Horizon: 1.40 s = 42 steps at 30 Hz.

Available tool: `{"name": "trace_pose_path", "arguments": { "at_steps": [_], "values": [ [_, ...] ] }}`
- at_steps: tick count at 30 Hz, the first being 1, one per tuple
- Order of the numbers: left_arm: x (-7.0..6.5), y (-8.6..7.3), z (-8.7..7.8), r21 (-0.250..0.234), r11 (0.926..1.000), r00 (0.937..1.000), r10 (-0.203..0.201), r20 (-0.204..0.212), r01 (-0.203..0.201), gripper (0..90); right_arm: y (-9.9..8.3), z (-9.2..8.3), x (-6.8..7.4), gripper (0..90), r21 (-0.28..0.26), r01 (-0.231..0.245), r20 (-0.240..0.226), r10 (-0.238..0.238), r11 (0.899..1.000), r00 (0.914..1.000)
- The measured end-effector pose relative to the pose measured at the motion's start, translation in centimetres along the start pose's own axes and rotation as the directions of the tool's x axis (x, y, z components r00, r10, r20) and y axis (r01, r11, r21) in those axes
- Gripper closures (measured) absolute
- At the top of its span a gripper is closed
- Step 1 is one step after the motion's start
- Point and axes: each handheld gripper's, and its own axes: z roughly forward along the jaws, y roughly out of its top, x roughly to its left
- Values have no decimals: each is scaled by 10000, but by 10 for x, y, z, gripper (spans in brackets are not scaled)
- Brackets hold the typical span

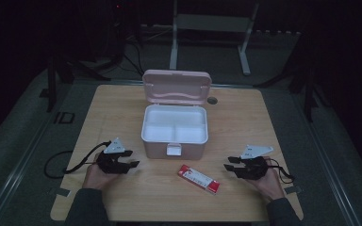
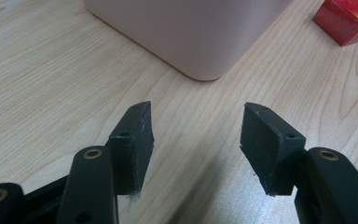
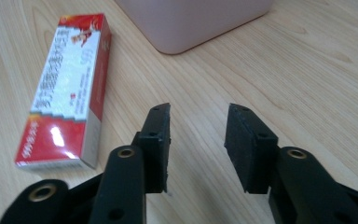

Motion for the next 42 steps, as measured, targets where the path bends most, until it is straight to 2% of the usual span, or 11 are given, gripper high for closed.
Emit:
{"name": "trace_pose_path", "arguments": {
  "at_steps": [4,5,10,12,21,22,23,27,28,38,42],
  "values": [
    [-1,0,-2,-32,10000,10000,9,-40,-9,441,7,2,9,595,250,159,-166,-154,9996,9997],
    [-1,-1,-2,-15,10000,10000,21,-44,-21,450,13,6,16,538,416,268,-203,-260,9988,9995],
    [-3,-2,-2,72,9999,9999,118,-106,-117,450,22,11,26,549,568,421,-372,-401,9975,9985],
    [-3,-2,-3,80,9999,9998,101,-180,-100,449,39,20,41,544,962,672,-662,-610,9931,9959],
    [-4,-3,-2,133,9997,9995,185,-249,-182,446,65,33,57,497,1473,852,-925,-720,9854,9931],
    [-4,-3,-2,133,9997,9995,185,-249,-182,446,65,33,57,497,1473,852,-925,-720,9854,9931],
    [-5,-4,-2,143,9997,9995,196,-244,-193,446,67,39,63,480,1690,1086,-946,-936,9796,9911],
    [-6,-4,-2,171,9997,9995,179,-254,-174,441,67,49,71,455,1966,1305,-1055,-1113,9718,9882],
    [-6,-4,-1,183,9996,9994,199,-267,-194,440,66,55,76,446,2094,1480,-1130,-1264,9666,9855],
    [-7,-4,0,292,9992,9991,271,-331,-261,434,58,67,82,440,2432,1634,-1084,-1406,9561,9841],
    [-8,-4,1,298,9992,9991,277,-309,-268,434,55,70,83,470,2455,1535,-1075,-1305,9572,9856]
  ]
}}
